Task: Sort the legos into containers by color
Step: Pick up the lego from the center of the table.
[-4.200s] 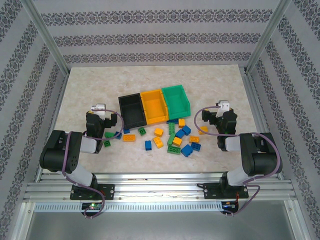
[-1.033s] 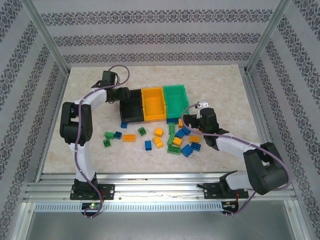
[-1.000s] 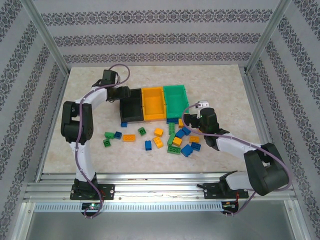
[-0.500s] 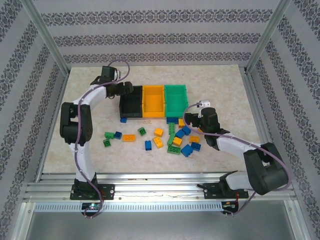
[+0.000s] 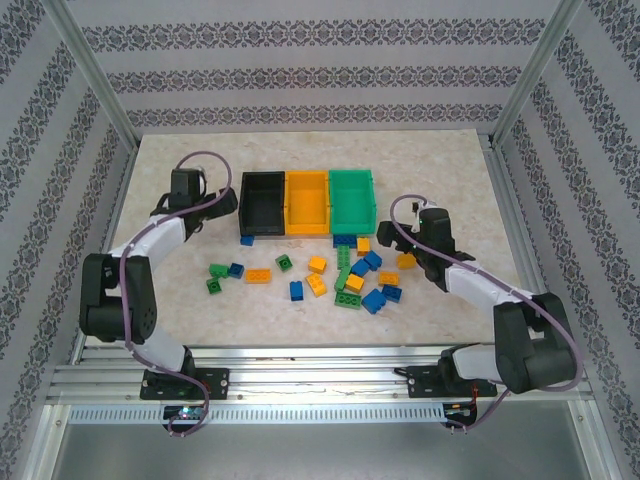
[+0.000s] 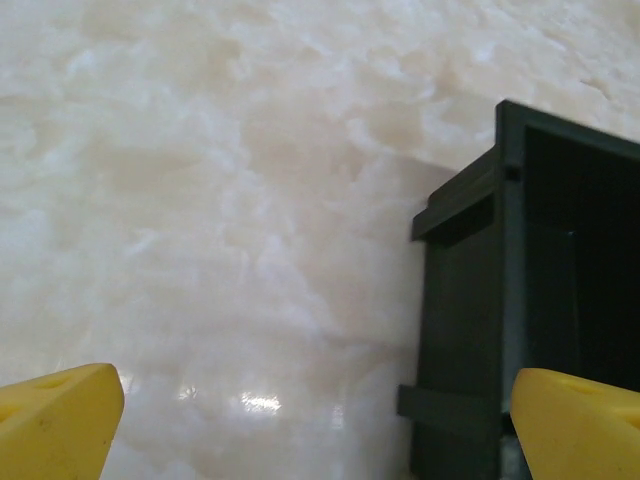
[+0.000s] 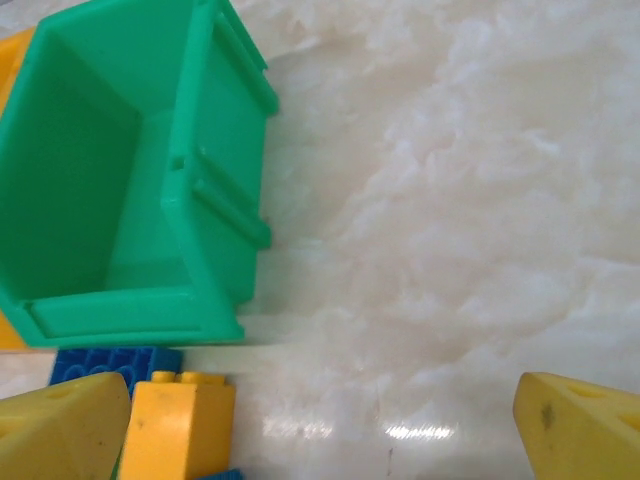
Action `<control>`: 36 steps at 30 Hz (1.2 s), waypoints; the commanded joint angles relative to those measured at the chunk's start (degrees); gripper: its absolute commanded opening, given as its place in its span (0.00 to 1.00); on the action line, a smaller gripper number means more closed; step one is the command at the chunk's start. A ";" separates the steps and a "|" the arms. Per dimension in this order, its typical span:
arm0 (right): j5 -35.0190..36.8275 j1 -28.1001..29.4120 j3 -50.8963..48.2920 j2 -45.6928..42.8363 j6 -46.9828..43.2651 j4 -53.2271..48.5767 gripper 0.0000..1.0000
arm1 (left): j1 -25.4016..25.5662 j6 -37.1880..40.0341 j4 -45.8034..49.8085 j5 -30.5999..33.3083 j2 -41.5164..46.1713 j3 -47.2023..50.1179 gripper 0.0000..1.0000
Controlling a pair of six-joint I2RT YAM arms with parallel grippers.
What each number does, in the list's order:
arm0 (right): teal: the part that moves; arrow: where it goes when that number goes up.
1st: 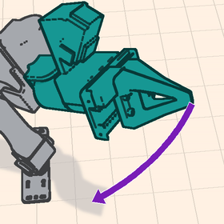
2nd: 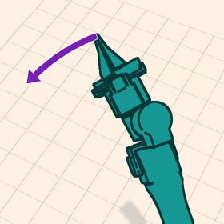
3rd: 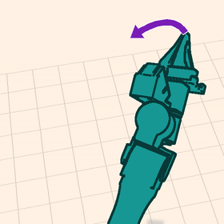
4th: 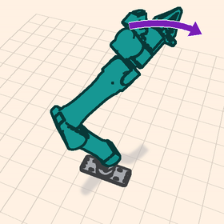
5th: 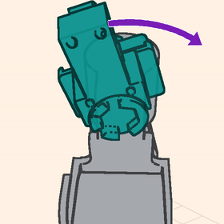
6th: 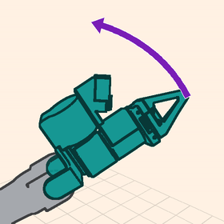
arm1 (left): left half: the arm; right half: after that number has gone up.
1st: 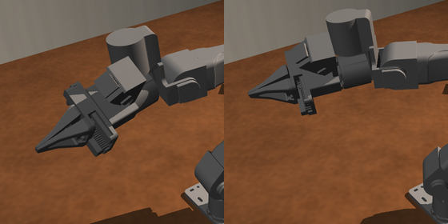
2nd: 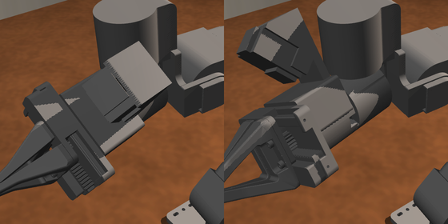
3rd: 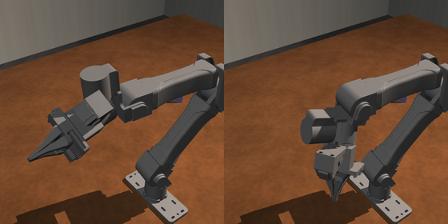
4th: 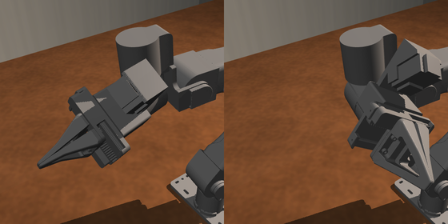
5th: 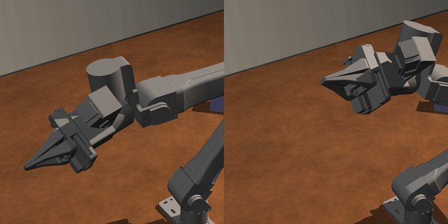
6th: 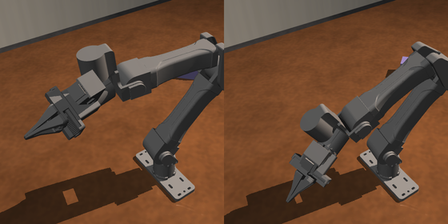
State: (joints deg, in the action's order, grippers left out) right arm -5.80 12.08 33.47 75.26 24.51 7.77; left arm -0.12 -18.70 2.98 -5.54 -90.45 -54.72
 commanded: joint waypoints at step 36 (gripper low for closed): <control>0.02 10.33 19.48 19.57 -5.81 -36.53 0.48 | -4.01 -9.10 -39.52 -12.87 4.58 23.77 0.99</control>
State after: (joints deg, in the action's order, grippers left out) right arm -4.80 23.97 55.57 96.16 19.09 -26.41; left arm -3.77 -24.99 -31.81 -16.56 -84.86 -32.53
